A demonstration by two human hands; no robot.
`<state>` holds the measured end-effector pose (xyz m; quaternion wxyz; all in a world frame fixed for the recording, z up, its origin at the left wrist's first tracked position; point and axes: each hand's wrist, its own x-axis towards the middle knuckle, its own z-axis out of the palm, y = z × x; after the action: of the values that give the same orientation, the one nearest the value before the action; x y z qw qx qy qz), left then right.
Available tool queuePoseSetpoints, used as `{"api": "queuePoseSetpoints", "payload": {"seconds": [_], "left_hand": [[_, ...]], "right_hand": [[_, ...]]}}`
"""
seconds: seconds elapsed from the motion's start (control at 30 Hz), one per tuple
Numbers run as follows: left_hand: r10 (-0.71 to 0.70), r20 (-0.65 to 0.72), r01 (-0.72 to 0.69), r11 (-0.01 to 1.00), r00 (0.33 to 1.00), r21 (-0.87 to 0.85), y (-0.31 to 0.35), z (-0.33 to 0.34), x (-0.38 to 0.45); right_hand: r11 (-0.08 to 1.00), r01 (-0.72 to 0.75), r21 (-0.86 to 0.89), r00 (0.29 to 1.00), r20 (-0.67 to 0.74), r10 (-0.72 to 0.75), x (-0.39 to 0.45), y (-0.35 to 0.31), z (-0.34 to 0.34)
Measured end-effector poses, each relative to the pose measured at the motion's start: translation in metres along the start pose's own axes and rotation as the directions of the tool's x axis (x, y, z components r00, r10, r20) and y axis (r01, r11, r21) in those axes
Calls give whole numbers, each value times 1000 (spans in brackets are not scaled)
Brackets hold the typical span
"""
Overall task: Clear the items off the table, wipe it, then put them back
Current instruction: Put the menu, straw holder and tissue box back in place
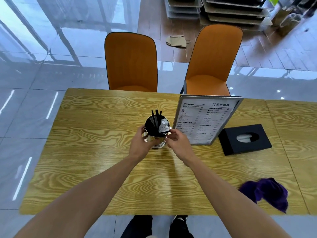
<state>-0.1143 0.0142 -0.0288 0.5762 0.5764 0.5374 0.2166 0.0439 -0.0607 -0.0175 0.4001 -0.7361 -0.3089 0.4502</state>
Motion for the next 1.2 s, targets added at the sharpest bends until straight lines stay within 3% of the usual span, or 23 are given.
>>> {"api": "queuePoseSetpoints", "payload": {"seconds": [0.2, 0.3, 0.4, 0.53, 0.6, 0.8, 0.97, 1.2], "left_hand": [[7, 4, -7, 1000, 1000, 31, -2, 1, 2], [-10, -22, 12, 997, 1000, 81, -6, 4, 1], [-124, -89, 141, 966, 988, 215, -11, 14, -7], [-326, 119, 252, 876, 938, 410, -23, 42, -18], [-341, 178, 241, 873, 923, 424, -23, 61, -19], [-197, 225, 121, 943, 954, 311, 19, 124, -17], [-46, 215, -31, 939, 975, 343, 55, 176, -13], [-99, 245, 19, 950, 964, 310, 68, 270, -20]], "right_hand": [[999, 12, -46, 1000, 0, -12, -2, 3, -5], [996, 14, -89, 995, -93, -23, -8, 11, -17], [988, -26, -154, 974, -227, -9, -16, 21, -43], [940, -123, -318, 916, -401, -16, -26, 35, -94], [886, -164, -434, 895, -442, -52, -27, 46, -125], [668, -256, -699, 943, -333, 13, -17, 87, -212], [575, -183, -798, 983, -149, 106, -8, 105, -259], [408, -59, -911, 995, -21, 96, 3, 128, -314]]}}
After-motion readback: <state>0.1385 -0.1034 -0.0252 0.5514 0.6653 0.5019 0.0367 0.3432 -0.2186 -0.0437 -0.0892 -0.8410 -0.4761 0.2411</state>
